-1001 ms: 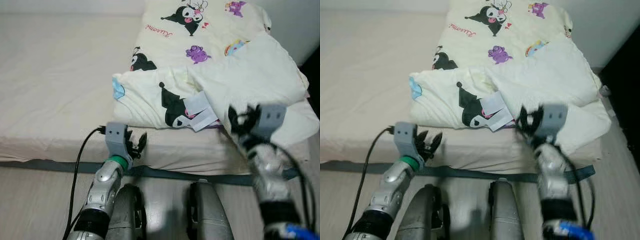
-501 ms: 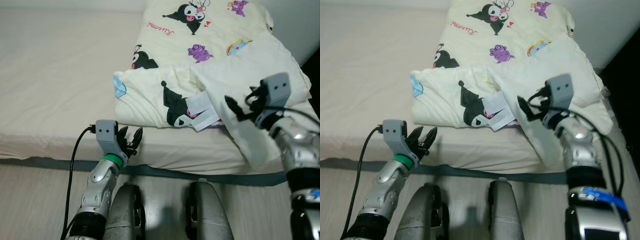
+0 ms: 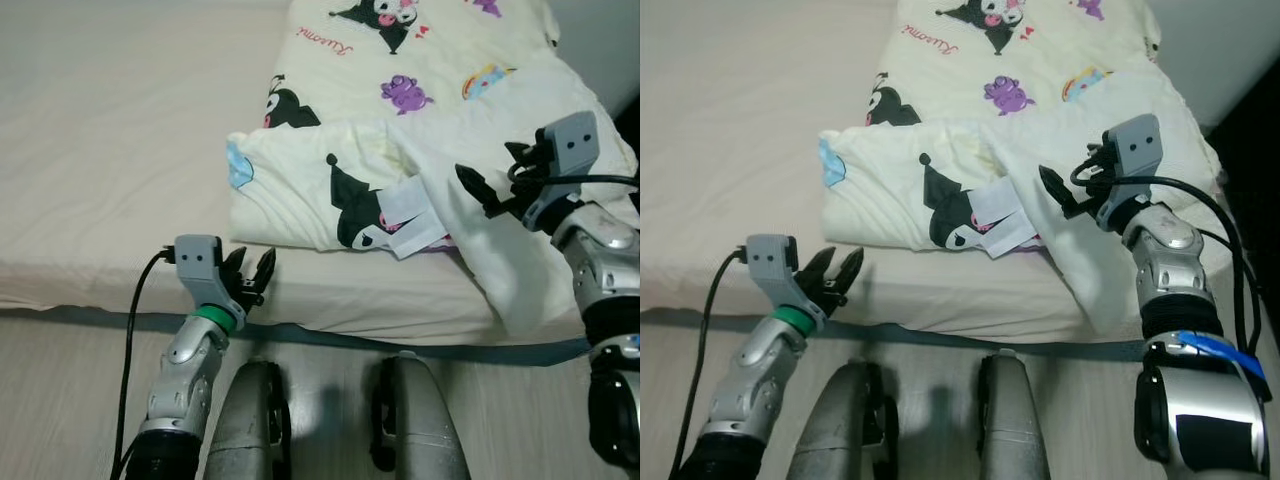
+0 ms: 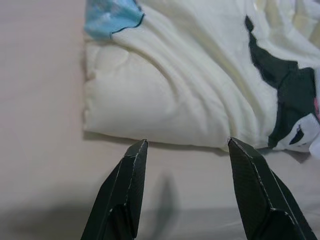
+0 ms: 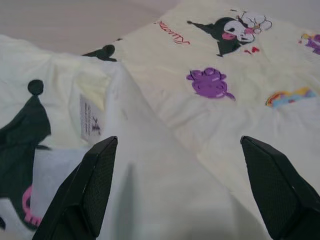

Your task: Clean up the room

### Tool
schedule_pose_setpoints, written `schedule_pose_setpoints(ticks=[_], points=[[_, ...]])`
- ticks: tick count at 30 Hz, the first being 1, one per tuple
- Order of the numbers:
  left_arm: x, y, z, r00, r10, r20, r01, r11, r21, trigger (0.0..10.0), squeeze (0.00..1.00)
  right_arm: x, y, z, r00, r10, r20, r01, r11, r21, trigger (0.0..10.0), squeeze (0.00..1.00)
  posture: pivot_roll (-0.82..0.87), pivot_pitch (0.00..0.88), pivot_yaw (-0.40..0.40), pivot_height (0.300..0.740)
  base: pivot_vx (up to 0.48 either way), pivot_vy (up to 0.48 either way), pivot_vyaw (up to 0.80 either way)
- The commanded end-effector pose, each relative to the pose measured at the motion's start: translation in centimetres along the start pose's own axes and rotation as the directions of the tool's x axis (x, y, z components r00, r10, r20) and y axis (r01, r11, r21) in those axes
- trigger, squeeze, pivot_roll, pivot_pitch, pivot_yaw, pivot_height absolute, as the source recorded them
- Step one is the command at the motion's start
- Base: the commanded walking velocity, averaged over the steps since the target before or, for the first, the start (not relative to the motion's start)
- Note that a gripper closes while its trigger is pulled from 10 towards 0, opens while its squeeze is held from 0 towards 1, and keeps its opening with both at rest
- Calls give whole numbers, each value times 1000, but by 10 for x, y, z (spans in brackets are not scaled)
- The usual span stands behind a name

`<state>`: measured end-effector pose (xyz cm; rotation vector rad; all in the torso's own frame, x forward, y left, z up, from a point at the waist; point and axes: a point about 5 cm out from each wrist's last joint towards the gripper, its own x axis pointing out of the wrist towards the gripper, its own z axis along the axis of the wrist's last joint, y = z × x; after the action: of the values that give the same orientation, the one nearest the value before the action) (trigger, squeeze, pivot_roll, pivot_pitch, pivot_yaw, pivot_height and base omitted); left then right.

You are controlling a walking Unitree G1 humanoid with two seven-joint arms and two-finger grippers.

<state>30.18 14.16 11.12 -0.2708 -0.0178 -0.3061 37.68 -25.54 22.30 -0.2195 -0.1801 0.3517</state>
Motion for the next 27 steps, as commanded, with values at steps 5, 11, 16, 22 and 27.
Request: schedule_pose_setpoints(ticks=[5, 11, 16, 22, 27], points=[[-12, 4, 1, 1000, -9, -19, 9, 1000, -9, 10000, 0, 2, 4, -6, 997, 60, -41, -61, 998, -6, 10000, 0, 110, 329, 82, 628, 0, 0, 0], [-18, 2, 7, 999, -49, -16, 49, 999, 2, 10000, 0, 9, 16, -13, 987, 138, -85, -138, 990, 5, 8118, 0, 136, 343, 66, 628, 0, 0, 0], [-21, 4, 9, 999, -35, -19, 35, 999, 6, 10000, 0, 13, 19, -13, 987, 140, -83, -139, 990, 17, 2235, 0, 148, 350, 61, 628, 0, 0, 0], [-24, 4, 11, 999, -27, -25, 28, 1000, 7, 10000, 0, 15, 20, -12, 985, 149, -88, -149, 989, 9, 0, 0, 150, 348, 59, 628, 0, 0, 0], [-24, 4, 11, 999, -30, -34, 30, 1000, 6, 10000, 0, 14, 19, -15, 981, 158, -117, -159, 987, 1, 0, 0, 148, 345, 59, 628, 0, 0, 0]])
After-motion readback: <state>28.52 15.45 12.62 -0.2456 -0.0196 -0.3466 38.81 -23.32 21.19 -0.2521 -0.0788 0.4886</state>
